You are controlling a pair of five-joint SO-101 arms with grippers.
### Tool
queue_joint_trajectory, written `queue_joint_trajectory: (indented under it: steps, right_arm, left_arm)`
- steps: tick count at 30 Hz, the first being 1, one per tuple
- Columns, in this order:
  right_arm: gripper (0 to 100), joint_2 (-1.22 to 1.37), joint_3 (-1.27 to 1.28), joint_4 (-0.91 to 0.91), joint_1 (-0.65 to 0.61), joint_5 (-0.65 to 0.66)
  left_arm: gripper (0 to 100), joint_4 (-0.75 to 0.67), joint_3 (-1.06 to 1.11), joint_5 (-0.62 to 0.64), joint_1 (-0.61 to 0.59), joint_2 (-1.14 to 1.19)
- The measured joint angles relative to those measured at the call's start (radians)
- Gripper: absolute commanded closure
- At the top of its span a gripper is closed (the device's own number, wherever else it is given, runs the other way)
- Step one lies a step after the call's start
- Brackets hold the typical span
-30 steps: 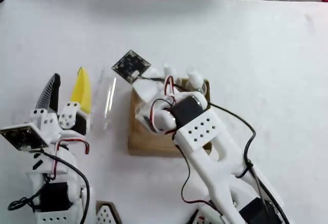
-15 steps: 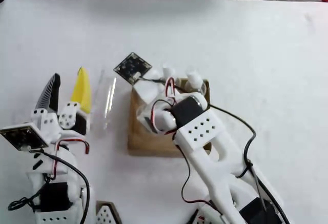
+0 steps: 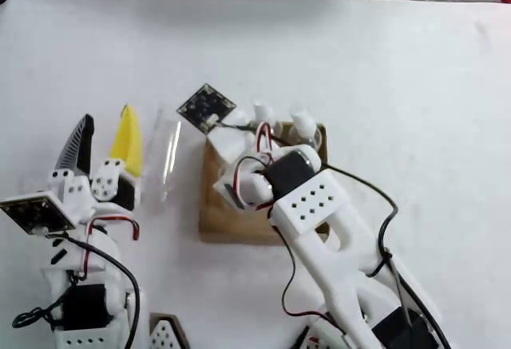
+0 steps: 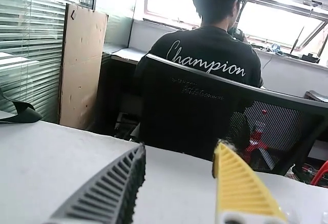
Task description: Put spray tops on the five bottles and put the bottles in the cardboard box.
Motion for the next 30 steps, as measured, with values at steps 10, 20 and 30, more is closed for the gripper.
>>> queue_joint_trajectory:
  steps: [10,20,30]
  right_arm:
    - [80.0,-0.124,0.002,0.034,0.002,0.0]
    - [80.3,-0.404,0.002,0.112,0.003,0.0]
    - [80.4,-0.764,0.184,0.087,0.45,0.0]
  left_arm:
    - [79,0.0,0.0,0.0,0.0,0.0]
    - [79,0.0,0.0,0.0,0.0,0.0]
    - [79,0.003,0.0,0.0,0.0,0.0]
